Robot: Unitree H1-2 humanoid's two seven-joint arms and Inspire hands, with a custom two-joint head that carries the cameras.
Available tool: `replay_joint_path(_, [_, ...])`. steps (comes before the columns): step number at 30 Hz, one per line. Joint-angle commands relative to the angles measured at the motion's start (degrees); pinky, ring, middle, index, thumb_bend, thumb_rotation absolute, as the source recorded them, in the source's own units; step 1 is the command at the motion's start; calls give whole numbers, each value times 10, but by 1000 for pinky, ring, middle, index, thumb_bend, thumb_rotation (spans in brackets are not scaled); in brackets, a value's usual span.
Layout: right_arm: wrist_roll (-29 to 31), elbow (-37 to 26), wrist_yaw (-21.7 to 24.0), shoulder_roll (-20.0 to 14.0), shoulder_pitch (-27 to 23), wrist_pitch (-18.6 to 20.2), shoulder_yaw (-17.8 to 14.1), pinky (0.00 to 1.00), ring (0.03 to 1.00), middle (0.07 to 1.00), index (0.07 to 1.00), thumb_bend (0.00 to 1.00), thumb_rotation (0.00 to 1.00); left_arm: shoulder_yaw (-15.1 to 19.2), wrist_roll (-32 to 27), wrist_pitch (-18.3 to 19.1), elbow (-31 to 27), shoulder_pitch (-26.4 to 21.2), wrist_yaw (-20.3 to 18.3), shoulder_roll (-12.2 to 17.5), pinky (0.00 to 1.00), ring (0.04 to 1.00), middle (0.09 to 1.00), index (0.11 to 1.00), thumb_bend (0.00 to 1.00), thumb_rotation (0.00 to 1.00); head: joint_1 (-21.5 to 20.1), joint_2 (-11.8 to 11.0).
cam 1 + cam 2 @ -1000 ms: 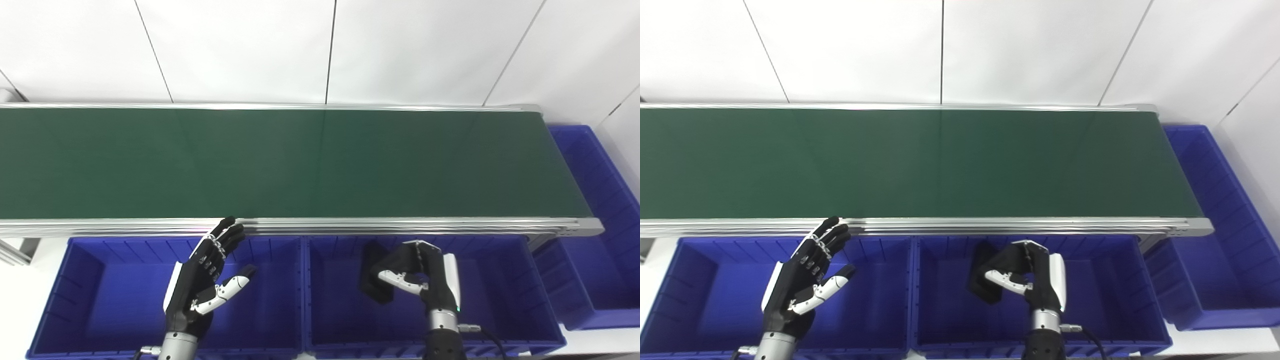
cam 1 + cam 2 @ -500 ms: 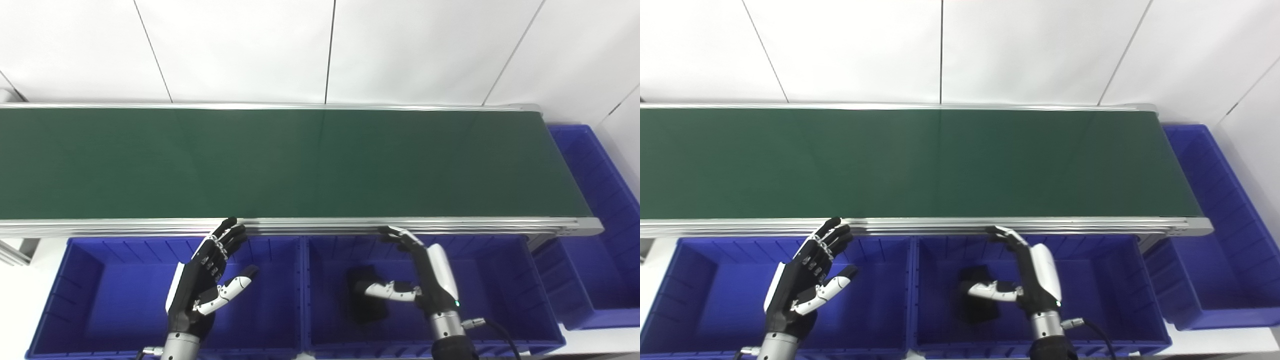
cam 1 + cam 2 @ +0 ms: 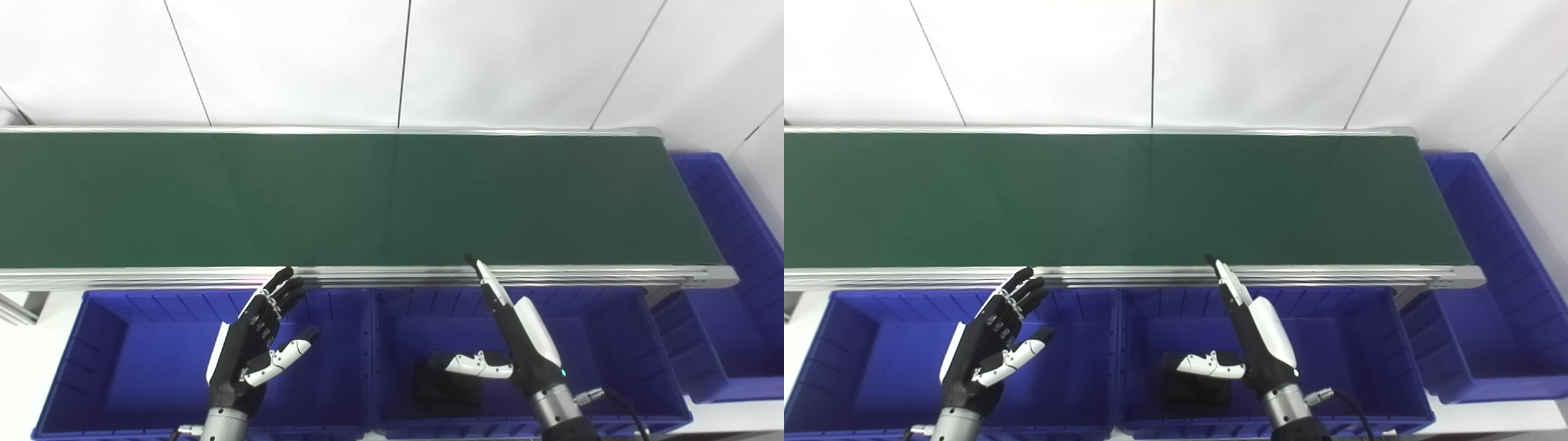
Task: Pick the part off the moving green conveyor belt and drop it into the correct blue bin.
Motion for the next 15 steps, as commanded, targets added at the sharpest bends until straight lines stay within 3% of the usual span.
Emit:
replay_joint_path(1, [29,-21,-14,12,3,-53,-6,974,1000,1000,1000,909,439,-3,3,-23,-3,-7,-4,-3,899,828,830,848,559,0,1,-1])
replay_joint_path(5, [21,-23,-26,22,-5,-78,-3,890,972,1000,998,807,336,-6,6,-30,7,-9,-4,-6,897,828,828,844,567,0,25,-14])
replay_joint_path(9, [42,-1,-31,44,-24,-103,1,774,865,901,893,773,190,-12,13,-42,26,-16,-4,-13,872,824,832,848,560,0,34,-26])
replay_joint_path(15, [68,38,-27,65,-45,-127,5,675,786,824,823,732,94,-14,22,-56,39,-23,0,-18,877,822,832,848,557,0,60,-53])
